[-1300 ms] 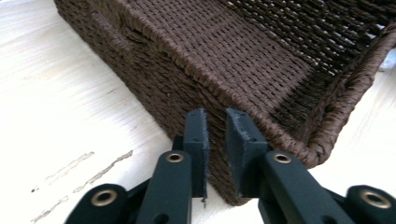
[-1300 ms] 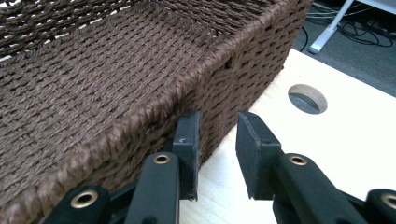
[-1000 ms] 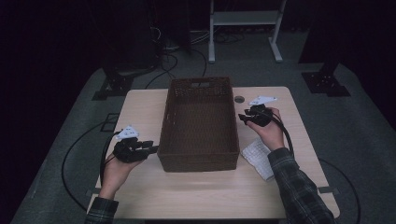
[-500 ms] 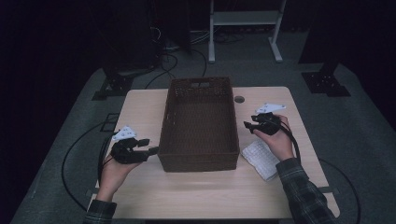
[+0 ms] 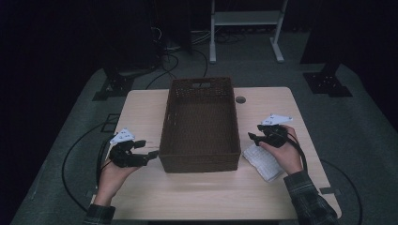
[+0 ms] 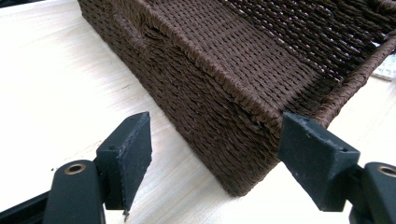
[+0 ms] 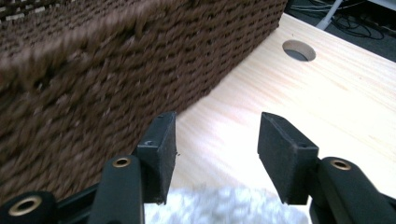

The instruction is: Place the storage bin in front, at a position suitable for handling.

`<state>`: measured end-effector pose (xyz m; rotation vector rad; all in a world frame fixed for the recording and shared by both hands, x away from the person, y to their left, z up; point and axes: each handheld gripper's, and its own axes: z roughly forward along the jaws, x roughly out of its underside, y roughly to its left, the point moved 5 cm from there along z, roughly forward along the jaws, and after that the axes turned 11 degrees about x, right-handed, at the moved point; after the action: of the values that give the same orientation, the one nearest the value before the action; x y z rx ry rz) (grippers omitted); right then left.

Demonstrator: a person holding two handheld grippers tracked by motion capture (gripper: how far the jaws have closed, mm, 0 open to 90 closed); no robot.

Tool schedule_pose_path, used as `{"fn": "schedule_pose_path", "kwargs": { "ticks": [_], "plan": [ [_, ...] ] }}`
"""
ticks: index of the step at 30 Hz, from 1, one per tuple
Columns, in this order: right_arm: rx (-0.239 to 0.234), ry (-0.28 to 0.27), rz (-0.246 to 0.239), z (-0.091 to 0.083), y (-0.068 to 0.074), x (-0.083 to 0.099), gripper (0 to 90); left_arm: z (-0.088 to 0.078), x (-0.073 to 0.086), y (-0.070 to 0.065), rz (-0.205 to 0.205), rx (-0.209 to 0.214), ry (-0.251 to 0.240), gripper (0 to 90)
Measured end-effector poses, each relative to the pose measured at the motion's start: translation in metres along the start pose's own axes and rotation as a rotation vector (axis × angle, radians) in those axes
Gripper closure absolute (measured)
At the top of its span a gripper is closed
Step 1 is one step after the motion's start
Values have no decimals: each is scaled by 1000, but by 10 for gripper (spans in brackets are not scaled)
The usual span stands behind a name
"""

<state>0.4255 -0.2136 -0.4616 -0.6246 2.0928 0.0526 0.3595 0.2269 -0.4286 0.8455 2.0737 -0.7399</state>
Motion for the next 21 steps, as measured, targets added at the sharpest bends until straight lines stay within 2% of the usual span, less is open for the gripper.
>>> {"fn": "schedule_pose_path", "kwargs": {
  "ticks": [10, 21],
  "plan": [
    [6, 7, 3, -22, 1, 28, 445, -1, -9, -9, 15, 12, -10, 221],
    [19, 34, 14, -41, 1, 60, 437, 16, -12, -19, 34, 37, 9, 190]
  ]
}}
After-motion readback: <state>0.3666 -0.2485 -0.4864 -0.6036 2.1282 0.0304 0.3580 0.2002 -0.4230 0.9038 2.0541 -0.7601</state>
